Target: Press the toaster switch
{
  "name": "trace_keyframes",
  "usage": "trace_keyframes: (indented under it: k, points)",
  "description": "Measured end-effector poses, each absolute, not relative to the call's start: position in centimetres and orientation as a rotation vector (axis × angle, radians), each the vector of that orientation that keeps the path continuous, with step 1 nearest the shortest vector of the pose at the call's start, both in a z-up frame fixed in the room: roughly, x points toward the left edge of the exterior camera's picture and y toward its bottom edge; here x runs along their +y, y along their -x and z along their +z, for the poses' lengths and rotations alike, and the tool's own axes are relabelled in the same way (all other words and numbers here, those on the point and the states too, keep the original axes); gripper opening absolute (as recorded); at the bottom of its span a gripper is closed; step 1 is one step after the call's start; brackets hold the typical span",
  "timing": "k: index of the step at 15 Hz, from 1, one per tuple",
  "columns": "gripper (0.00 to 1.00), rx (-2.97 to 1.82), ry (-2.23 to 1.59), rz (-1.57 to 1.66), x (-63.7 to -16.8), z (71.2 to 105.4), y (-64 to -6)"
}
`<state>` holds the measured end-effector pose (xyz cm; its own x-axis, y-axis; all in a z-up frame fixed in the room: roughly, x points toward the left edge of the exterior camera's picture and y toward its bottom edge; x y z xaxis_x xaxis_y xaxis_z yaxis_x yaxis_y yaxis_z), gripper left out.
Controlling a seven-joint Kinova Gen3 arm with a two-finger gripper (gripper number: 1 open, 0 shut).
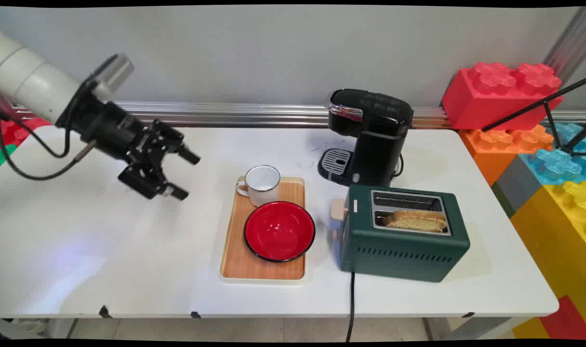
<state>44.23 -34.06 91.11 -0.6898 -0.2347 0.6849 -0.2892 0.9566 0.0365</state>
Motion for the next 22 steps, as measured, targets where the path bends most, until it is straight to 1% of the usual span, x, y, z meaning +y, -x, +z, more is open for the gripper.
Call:
trace_keyframes:
  k: [5,11,12,22]
  points:
    - [1.00,-2.243,-0.286,0.114,-35.2,92.3,-43.1]
    - [1.00,-2.206,-0.241,0.115,-36.2,91.9,-42.4]
    - [0.00,-2.203,-0.237,0.108,-36.4,91.8,-42.3]
    - [0.00,-2.178,-0.234,0.070,-38.2,90.3,-40.8]
